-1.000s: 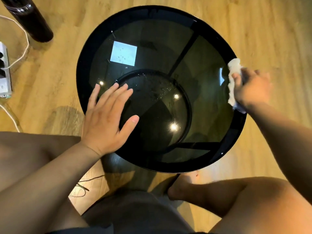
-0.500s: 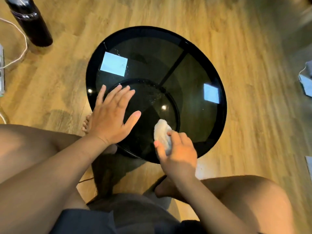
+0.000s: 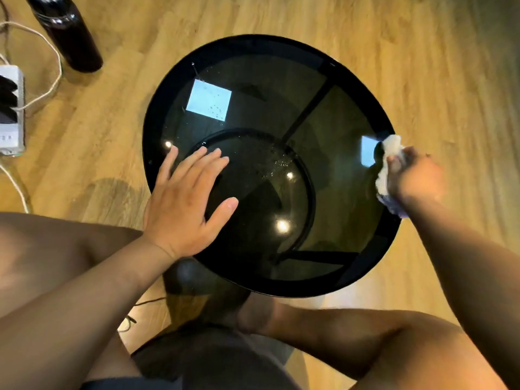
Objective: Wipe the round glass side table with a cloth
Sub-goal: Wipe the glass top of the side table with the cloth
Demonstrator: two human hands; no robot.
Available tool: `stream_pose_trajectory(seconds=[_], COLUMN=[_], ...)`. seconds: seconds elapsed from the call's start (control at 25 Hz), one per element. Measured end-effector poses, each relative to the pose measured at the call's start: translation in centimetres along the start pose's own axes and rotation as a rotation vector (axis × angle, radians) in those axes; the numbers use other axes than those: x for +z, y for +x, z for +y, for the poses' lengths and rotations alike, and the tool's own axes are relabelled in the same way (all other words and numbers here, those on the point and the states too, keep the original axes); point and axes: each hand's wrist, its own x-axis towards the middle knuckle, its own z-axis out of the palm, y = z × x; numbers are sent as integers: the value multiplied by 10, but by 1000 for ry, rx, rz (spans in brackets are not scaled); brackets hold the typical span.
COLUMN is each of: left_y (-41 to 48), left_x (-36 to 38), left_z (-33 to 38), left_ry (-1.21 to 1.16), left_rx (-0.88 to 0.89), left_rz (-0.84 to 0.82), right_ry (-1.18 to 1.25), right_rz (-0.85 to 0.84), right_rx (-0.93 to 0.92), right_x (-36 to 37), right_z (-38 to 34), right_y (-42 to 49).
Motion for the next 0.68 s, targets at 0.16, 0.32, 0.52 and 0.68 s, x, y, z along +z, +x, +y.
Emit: stream_pose_trajectory(seconds=[0.16, 0.32, 0.52, 0.68], left_y=[-1, -2, -4, -4], left_x=[0, -1, -2, 1], left_z=[0, -1, -2, -4], left_ry=[-25, -60, -182, -148], left_rx=[26, 41, 53, 54], left_rz=[10, 40, 83, 86], right_ry=[72, 113, 140, 27], right_rz=[-7, -54, -139, -5], right_rx=[-8, -535, -953, -648], right_x=[2, 7, 19, 11], right_z=[-47, -131, -168, -118], right_y=[-33, -160, -223, -103])
